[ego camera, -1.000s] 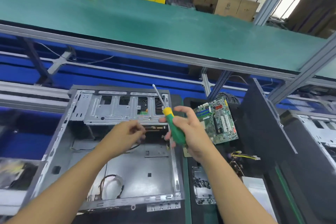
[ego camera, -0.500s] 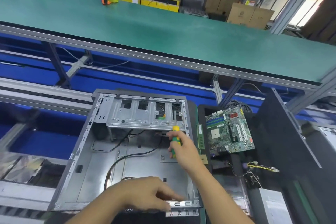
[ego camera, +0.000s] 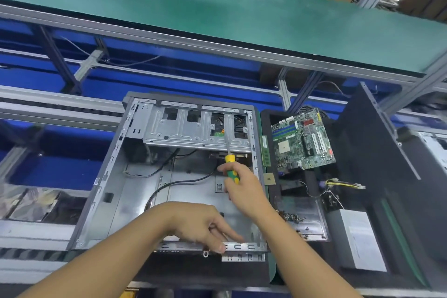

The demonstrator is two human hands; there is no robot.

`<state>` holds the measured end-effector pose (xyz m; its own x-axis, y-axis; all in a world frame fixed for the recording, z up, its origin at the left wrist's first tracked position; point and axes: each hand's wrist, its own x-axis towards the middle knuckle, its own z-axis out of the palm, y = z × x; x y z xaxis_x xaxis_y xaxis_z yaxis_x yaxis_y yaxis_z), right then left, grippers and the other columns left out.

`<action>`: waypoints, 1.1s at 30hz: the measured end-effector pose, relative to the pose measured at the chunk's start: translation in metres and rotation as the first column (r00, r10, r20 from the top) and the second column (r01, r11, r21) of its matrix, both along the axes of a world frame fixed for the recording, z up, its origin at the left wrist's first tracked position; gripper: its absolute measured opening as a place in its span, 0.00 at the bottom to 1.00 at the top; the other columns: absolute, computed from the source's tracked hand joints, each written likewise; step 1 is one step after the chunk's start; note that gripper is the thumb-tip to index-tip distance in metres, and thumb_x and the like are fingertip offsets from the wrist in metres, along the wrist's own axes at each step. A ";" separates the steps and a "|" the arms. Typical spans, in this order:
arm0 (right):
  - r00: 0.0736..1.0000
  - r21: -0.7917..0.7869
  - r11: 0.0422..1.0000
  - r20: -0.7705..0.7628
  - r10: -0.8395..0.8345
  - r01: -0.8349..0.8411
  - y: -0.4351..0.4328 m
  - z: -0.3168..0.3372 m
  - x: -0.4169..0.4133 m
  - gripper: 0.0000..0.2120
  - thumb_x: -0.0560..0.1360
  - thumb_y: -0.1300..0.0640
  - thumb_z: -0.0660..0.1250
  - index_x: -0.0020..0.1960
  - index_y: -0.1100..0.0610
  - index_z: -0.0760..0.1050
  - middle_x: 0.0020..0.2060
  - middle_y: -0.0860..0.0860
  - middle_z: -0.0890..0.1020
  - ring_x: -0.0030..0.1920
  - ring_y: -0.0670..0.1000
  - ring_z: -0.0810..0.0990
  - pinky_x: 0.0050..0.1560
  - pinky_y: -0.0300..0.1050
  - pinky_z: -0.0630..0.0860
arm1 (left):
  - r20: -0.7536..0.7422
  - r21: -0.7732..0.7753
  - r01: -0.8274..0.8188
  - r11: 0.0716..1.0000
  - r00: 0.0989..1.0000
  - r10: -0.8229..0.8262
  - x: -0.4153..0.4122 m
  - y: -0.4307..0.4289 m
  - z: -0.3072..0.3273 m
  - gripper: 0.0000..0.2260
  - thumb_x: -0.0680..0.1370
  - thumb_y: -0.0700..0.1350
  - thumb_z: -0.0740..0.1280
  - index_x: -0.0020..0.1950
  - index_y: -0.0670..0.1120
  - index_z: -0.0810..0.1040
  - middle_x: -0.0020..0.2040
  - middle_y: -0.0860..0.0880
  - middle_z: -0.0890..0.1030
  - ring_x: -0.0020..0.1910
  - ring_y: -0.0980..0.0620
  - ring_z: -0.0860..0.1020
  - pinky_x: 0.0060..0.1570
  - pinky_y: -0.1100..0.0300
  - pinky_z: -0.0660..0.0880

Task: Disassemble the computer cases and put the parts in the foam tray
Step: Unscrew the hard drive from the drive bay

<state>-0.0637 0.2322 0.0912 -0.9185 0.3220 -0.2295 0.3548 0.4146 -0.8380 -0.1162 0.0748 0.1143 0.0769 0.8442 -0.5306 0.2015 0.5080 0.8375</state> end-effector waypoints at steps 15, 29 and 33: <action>0.999 -0.237 0.972 -0.033 -0.018 0.010 -0.005 0.008 0.029 0.21 0.72 0.63 0.63 0.54 0.39 0.79 0.54 0.47 0.80 0.34 0.45 0.77 0.41 0.40 0.75 | 0.079 -0.011 0.102 0.995 0.992 -0.101 0.005 -0.005 -0.012 0.18 0.81 0.44 0.68 0.71 0.52 0.75 0.31 0.62 0.78 0.37 0.52 0.69 0.47 0.53 0.65; 0.965 -0.353 0.912 -0.227 0.131 -0.207 0.037 0.083 -0.011 0.29 0.74 0.67 0.69 0.71 0.49 0.70 0.49 0.52 0.77 0.38 0.51 0.79 0.45 0.44 0.78 | -0.385 0.565 -0.425 0.707 0.622 0.682 -0.096 0.025 0.016 0.13 0.78 0.38 0.65 0.54 0.57 0.80 0.49 0.63 0.83 0.50 0.61 0.80 0.51 0.61 0.75; 0.971 -0.395 0.917 -0.233 -0.045 -0.052 0.045 0.097 -0.031 0.15 0.73 0.49 0.65 0.56 0.54 0.80 0.33 0.57 0.77 0.26 0.54 0.74 0.26 0.43 0.72 | -0.542 0.573 -0.425 0.701 0.445 0.713 -0.112 0.037 0.007 0.12 0.79 0.44 0.68 0.61 0.50 0.78 0.58 0.55 0.79 0.58 0.55 0.76 0.59 0.59 0.71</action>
<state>-0.0946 0.2768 0.1882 -0.9622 0.2456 -0.1172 0.1290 0.0324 -0.9911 -0.2278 0.1118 0.1216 -0.7425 0.6597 0.1160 0.5341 0.4786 0.6969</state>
